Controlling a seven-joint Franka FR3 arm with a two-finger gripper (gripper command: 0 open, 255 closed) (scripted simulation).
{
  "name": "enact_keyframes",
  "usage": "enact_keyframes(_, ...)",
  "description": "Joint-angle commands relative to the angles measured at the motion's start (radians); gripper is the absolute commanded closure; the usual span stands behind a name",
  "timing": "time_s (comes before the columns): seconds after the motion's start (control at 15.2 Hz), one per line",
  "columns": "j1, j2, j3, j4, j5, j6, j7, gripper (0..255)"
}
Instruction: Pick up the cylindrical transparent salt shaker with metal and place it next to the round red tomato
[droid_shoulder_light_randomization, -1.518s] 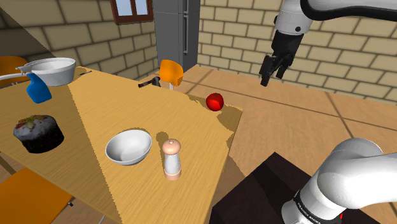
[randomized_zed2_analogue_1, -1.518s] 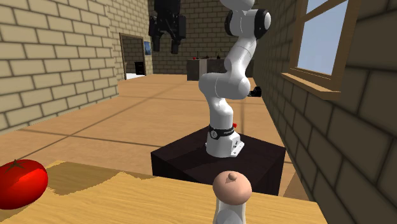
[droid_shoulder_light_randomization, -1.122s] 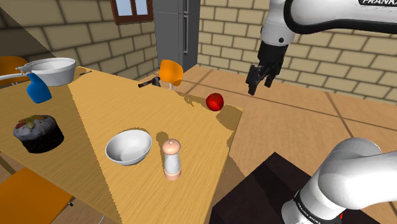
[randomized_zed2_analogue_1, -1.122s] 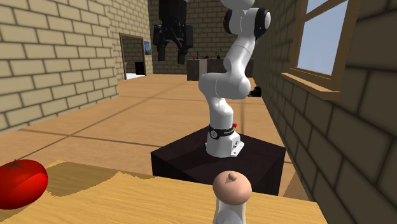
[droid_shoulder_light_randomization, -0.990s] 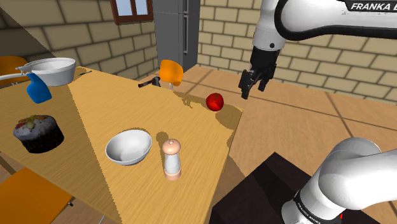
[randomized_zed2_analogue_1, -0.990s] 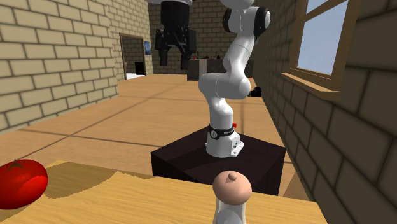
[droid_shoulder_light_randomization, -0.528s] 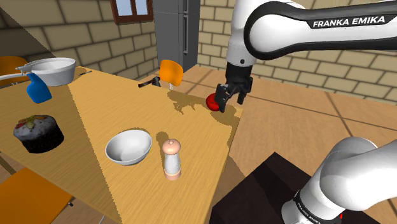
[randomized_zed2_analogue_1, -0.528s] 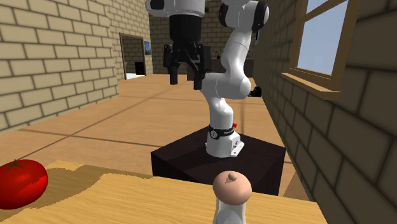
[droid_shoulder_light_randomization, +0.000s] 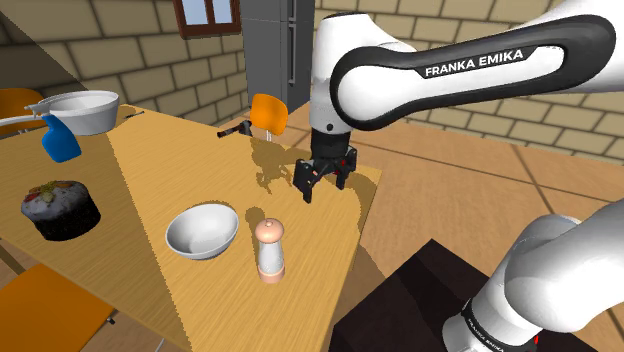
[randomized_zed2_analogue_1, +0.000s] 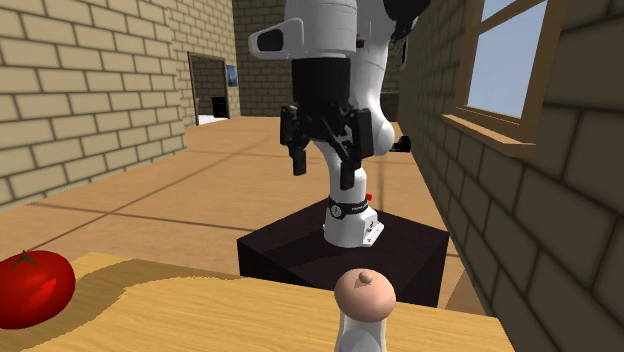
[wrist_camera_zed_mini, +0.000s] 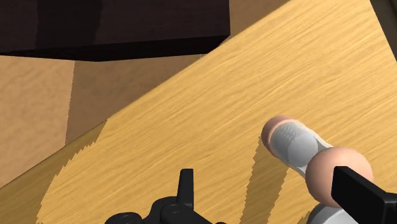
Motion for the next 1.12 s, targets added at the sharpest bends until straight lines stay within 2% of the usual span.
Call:
enact_keyframes(0.0,0.003,0.066,0.029,0.025,0.004,0.039,0.036,0)
enact_keyframes(0.53,0.029,0.341,0.137,0.169,-0.036,0.163,0.206,0)
enact_keyframes(1.06,0.036,0.389,0.146,0.111,-0.055,0.266,0.222,0)
